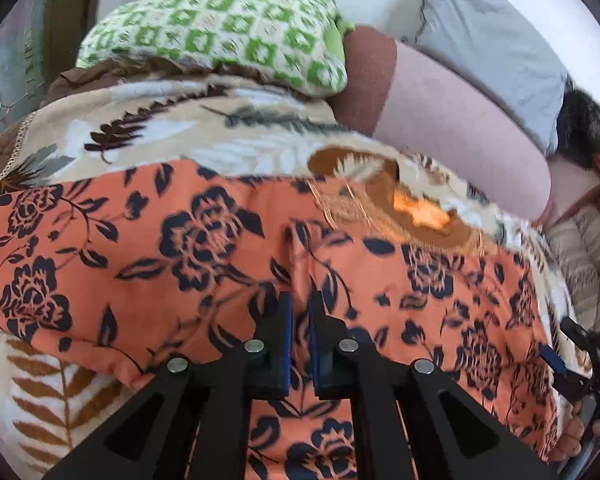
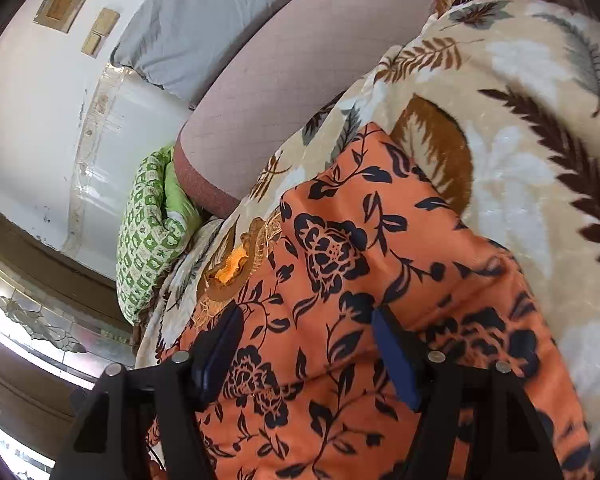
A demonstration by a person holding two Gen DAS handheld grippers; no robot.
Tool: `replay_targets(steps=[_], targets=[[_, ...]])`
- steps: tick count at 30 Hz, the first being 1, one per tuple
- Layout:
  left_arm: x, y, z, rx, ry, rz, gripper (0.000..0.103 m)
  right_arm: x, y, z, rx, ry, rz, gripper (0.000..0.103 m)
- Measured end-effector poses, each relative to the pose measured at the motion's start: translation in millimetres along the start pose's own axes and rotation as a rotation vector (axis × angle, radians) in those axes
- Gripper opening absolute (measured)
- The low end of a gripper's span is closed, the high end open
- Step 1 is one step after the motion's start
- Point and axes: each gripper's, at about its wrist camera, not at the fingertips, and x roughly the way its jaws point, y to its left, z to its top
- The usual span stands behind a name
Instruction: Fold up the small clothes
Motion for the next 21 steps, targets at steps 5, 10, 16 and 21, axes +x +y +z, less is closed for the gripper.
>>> replay_targets(steps=[5, 10, 16, 21], targets=[[-18, 2, -8, -0.028, -0.007, 0.021, 0.061, 12, -4, -3, 0.016, 0.048, -0.041, 0.069], [-81, 55, -18, -0.18, -0.094, 0.148, 0.078, -2, 31, -22, -0.109, 0.029, 0.031, 0.069], [-151, 178, -43, -0.551, -0.16, 0.246, 0.078, -4, 57, -62, -0.171, 0.093, 0.071, 0.069], [-185, 286, -66, -0.808, -0.173, 0.262, 0.078, -6, 83, -85, -0.298, 0.093, 0.078, 0.069]])
